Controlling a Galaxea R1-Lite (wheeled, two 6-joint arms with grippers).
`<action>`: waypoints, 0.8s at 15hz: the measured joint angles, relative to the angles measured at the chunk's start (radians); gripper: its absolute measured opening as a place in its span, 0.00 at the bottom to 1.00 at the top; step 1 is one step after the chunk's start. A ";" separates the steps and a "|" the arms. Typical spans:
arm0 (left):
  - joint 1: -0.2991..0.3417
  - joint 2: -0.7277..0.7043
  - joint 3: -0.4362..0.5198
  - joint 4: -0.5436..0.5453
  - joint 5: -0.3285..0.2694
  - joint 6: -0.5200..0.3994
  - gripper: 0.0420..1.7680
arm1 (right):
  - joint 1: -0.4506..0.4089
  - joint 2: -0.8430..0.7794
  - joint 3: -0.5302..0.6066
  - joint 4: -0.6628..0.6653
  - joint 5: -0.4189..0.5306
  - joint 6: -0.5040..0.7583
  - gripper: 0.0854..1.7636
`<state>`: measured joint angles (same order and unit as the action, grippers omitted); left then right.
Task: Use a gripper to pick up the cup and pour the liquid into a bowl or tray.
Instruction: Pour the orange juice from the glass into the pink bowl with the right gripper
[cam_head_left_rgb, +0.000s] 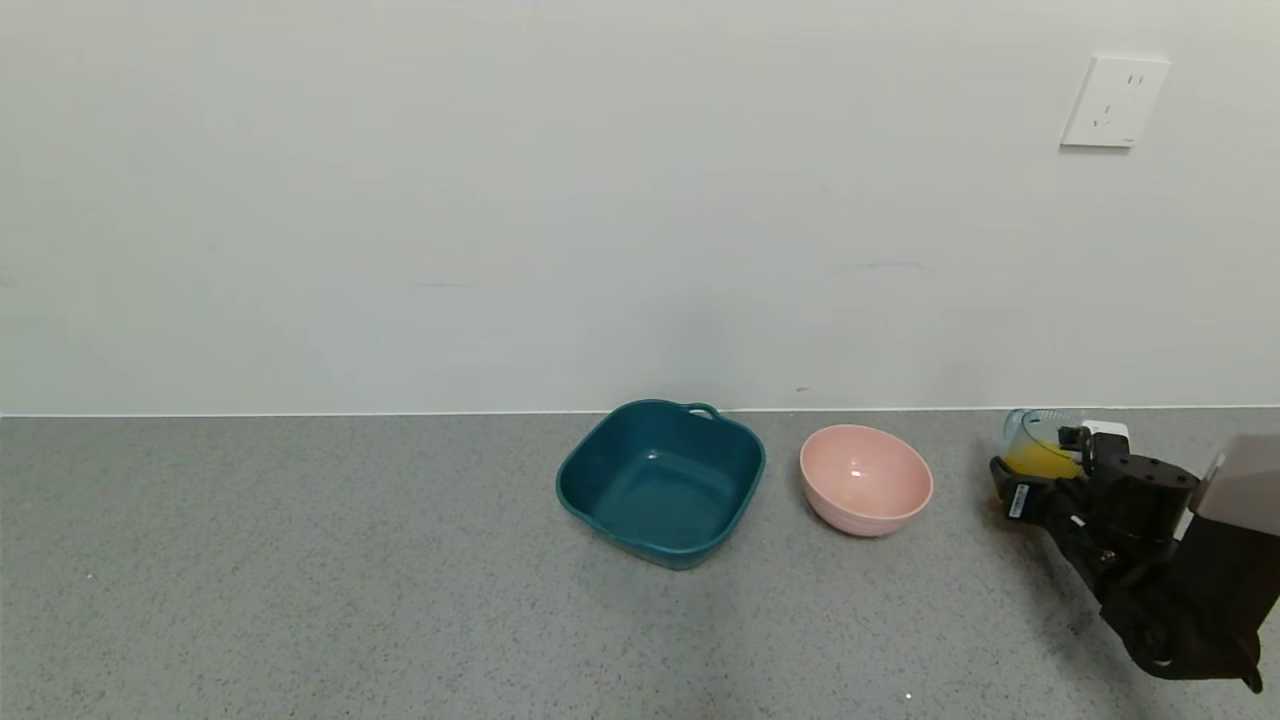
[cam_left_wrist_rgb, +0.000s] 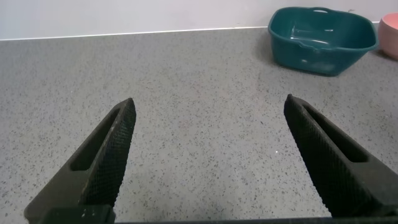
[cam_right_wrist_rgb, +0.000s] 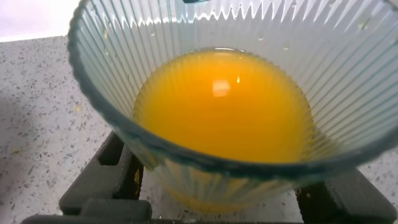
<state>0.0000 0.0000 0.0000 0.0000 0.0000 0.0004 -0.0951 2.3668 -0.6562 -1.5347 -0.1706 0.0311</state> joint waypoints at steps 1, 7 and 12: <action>0.000 0.000 0.000 0.000 0.000 0.000 0.97 | 0.001 -0.014 0.001 0.012 0.000 -0.003 0.75; 0.000 0.000 0.000 0.000 0.000 0.000 0.97 | 0.016 -0.107 0.001 0.081 0.005 -0.054 0.75; 0.000 0.000 0.000 0.000 0.000 0.000 0.97 | 0.037 -0.152 0.002 0.095 0.005 -0.133 0.75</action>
<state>0.0000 0.0000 0.0000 0.0000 0.0000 0.0000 -0.0585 2.2149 -0.6538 -1.4398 -0.1657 -0.1023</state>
